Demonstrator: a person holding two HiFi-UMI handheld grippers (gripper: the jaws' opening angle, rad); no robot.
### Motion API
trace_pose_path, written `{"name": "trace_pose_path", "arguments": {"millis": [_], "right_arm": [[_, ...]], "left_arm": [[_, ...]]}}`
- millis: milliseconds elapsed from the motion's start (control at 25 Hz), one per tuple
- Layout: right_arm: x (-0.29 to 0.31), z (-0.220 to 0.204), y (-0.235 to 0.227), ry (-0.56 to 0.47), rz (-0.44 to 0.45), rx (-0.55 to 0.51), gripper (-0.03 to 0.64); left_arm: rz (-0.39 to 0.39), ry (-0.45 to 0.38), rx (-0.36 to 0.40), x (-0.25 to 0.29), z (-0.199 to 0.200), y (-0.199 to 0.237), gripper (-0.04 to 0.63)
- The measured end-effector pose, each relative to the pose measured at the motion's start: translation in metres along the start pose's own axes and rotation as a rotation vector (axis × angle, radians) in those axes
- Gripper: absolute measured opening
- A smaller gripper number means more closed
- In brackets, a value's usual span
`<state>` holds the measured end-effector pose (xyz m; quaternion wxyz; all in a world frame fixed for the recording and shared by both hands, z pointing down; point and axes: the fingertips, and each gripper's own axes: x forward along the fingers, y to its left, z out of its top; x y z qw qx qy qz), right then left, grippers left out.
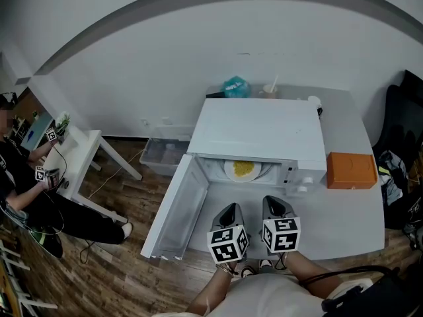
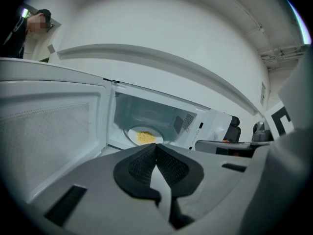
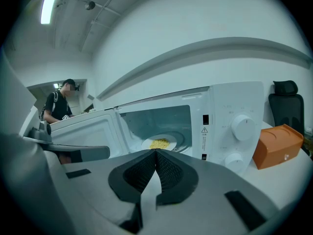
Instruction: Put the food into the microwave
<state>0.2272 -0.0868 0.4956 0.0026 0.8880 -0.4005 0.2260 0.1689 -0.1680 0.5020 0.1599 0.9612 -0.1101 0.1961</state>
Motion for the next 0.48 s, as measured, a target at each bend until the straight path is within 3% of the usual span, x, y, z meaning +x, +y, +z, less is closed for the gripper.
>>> {"name": "trace_pose_path", "arguments": {"millis": [480], "right_arm": [[-0.004,-0.015,-0.005,0.039,0.019,0.04,0.017]], "left_arm": [[0.005,0.021,0.012,-0.003,-0.012,-0.009,0.005]]}}
